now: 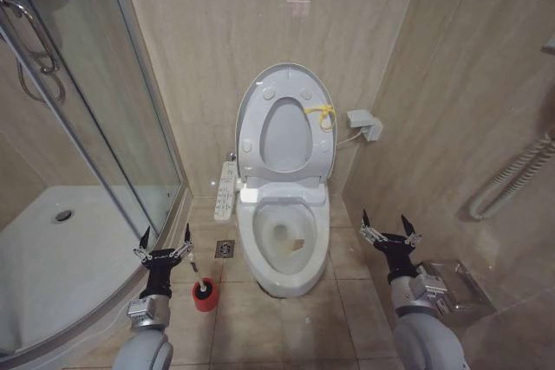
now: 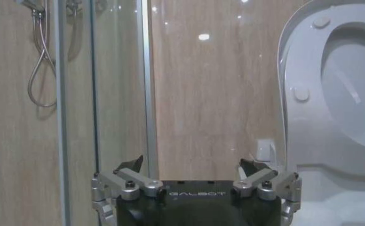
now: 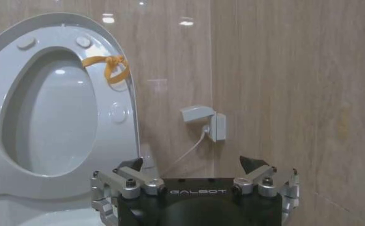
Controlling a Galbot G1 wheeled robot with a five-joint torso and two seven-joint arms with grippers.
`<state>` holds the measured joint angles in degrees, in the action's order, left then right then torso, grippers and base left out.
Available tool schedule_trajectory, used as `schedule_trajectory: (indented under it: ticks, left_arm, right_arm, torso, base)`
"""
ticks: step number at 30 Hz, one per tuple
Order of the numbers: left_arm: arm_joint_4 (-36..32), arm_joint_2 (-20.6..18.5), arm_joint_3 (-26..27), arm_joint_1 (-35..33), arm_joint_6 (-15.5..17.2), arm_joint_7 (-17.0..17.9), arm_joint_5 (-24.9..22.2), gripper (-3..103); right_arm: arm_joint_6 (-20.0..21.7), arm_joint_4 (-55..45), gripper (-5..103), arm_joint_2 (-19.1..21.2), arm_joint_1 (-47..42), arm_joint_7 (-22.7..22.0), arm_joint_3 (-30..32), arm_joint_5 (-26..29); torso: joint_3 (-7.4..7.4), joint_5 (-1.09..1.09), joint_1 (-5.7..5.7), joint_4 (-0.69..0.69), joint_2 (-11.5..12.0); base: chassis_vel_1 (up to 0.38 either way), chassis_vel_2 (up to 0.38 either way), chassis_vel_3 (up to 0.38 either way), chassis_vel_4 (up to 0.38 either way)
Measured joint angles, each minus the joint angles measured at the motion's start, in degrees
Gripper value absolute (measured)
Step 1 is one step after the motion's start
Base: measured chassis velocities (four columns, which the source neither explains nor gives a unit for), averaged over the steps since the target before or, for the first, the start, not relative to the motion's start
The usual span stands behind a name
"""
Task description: Open the toilet lid, clean the toilet bowl with a toilet brush, close the toilet lid, and flush.
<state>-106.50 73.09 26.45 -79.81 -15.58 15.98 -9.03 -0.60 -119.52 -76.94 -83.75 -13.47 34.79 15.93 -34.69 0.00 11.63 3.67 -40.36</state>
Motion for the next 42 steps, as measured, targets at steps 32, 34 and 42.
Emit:
schedule_trajectory:
  ticks: [32,34,42]
  left_arm:
    - [21.8,1.5,-4.3,2.6,-9.4,2.1,5.3,93]
    - [26.4,1.7,-4.7,4.2,-11.2,2.1,5.3,93]
    - [35.4,1.8,-6.7,9.4,-14.2,-0.1,3.1,66]
  right_arm:
    - [0.0,0.0,100,0.0,0.0,0.0,0.0,0.0]
    - [0.0,0.0,100,0.0,0.0,0.0,0.0,0.0]
    - [0.0,0.0,100,0.0,0.0,0.0,0.0,0.0]
  torso:
    - [0.01,-0.01,-0.02,0.0,0.0]
    - [0.01,0.0,-0.01,0.01,0.0]
    - [0.01,0.0,-0.01,0.01,0.0]
  base:
    - [-0.02,0.019,0.019,-0.025]
    - [0.0,0.0,0.0,0.0]
    - [0.0,0.0,0.0,0.0]
